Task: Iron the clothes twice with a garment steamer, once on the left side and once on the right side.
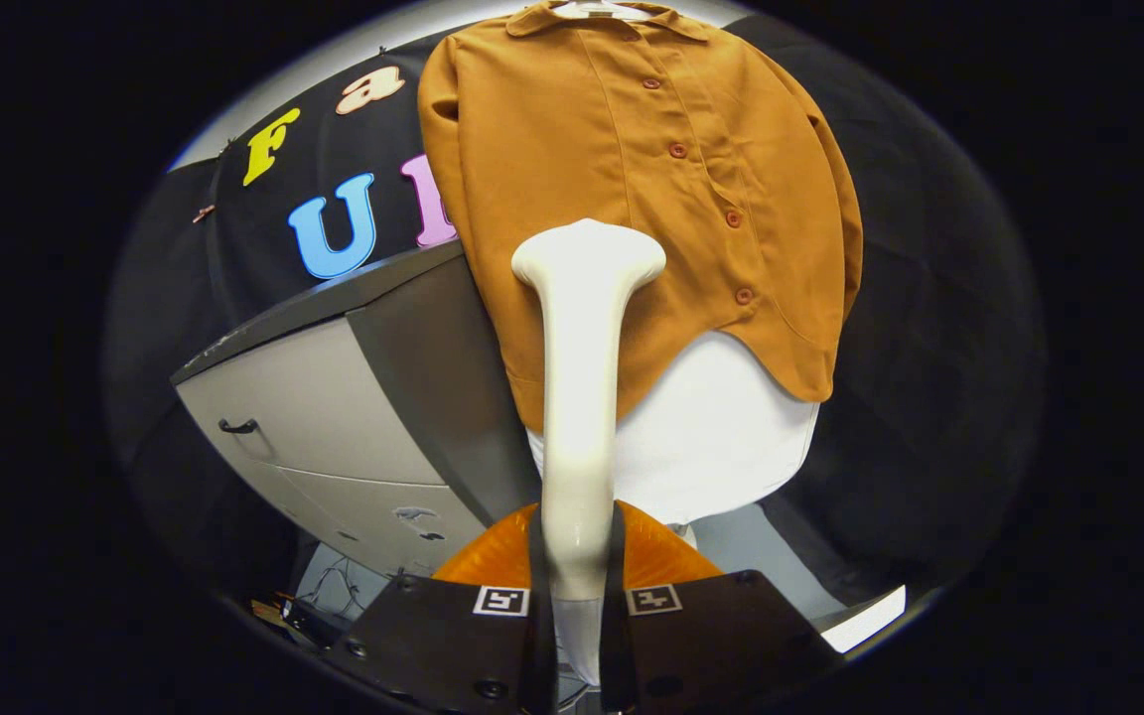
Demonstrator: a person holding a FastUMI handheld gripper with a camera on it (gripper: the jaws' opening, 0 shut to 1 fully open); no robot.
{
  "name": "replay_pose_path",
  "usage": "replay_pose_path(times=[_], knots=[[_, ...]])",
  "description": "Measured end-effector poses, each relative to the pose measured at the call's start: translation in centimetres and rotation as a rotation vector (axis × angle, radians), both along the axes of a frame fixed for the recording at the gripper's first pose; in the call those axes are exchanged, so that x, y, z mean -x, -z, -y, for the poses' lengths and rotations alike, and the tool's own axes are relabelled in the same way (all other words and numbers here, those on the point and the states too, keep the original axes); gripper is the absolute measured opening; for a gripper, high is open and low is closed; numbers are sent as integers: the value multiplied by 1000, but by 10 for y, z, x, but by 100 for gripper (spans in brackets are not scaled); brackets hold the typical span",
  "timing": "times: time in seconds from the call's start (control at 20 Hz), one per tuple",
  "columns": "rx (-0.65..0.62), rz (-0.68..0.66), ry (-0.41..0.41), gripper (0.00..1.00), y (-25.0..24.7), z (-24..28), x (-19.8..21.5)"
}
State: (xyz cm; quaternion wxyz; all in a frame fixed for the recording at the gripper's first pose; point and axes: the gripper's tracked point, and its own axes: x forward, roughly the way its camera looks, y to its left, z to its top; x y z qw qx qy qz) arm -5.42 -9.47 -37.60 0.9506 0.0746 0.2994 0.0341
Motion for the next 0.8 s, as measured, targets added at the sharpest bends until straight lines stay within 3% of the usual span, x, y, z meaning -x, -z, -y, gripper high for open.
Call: replay_pose_path(times=[0.3,0.8], knots=[[-26,74,3,20,-45,3,27],[-34,384,45,20,-216,52,19]])
